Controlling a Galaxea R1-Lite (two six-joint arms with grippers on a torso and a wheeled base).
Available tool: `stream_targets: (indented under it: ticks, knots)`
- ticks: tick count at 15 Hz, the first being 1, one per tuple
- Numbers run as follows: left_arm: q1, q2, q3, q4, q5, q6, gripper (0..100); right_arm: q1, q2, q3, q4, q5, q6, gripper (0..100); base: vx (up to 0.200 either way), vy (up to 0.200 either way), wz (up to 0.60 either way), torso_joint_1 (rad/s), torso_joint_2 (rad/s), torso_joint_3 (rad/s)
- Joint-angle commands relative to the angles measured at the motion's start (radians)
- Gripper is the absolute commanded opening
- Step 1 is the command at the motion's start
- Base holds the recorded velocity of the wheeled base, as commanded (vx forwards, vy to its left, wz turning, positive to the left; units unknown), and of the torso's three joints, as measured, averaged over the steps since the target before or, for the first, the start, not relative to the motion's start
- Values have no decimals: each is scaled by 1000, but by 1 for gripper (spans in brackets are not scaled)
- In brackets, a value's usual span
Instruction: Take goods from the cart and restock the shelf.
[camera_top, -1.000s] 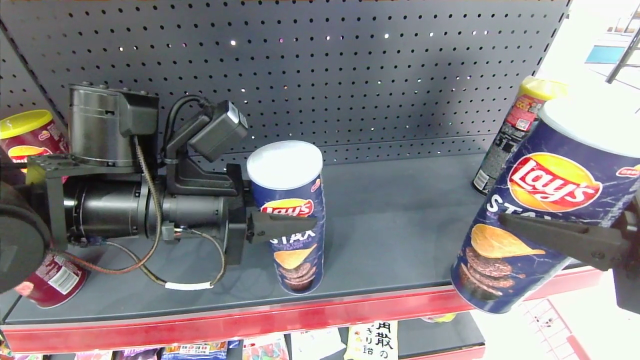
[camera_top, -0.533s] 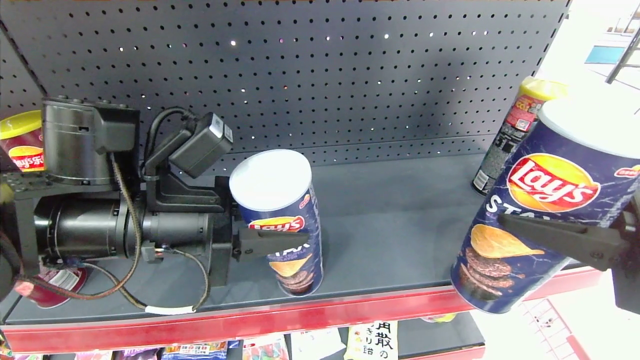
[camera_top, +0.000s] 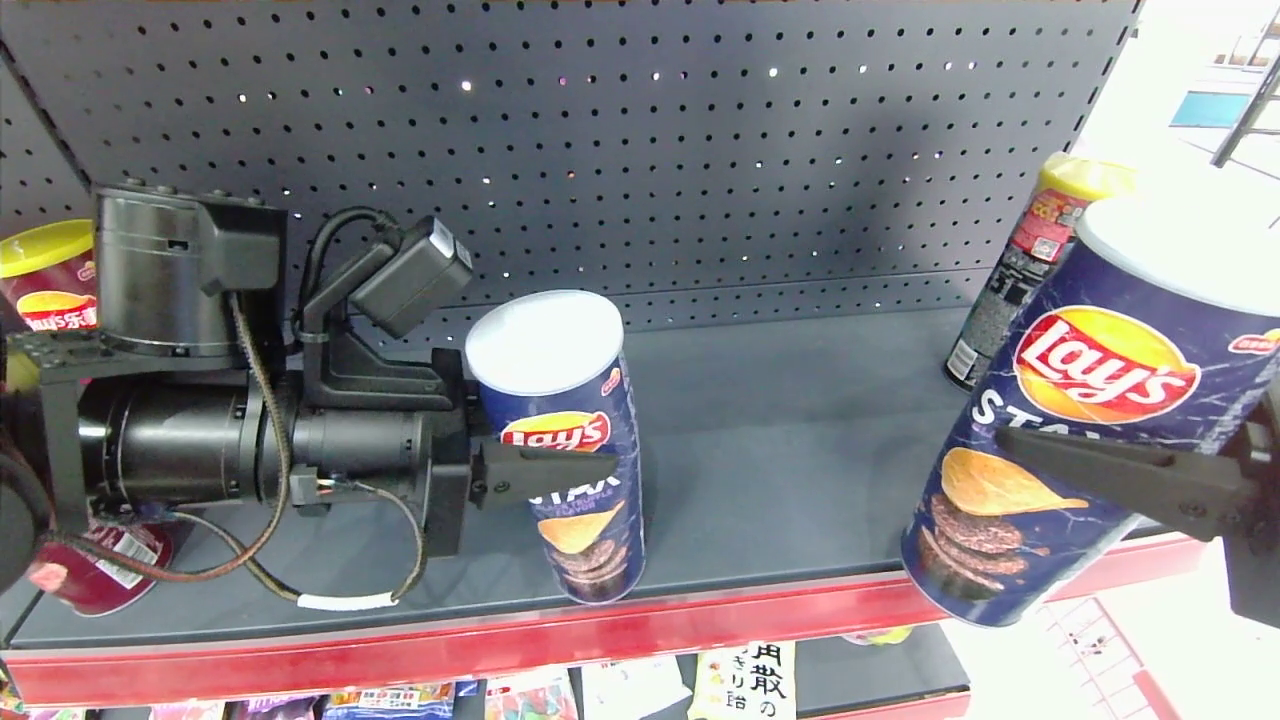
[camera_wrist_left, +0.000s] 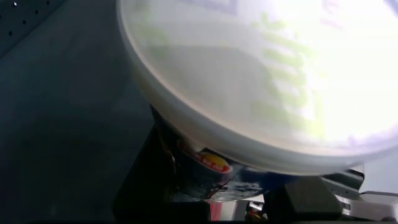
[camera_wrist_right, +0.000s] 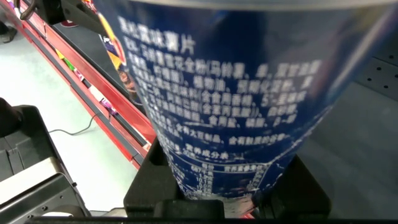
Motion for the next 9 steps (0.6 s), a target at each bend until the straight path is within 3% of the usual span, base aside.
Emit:
stream_targets:
  ticks: [1, 9]
  knots:
    - [0, -2, -12, -7, 0, -7, 0, 0, 0, 0, -1, 1, -1, 0, 0, 0, 0, 0, 0, 0]
    - [0, 7, -2, -7, 2, 3, 0, 0, 3, 0, -1, -2, -1, 0, 0, 0, 0, 0, 0, 0]
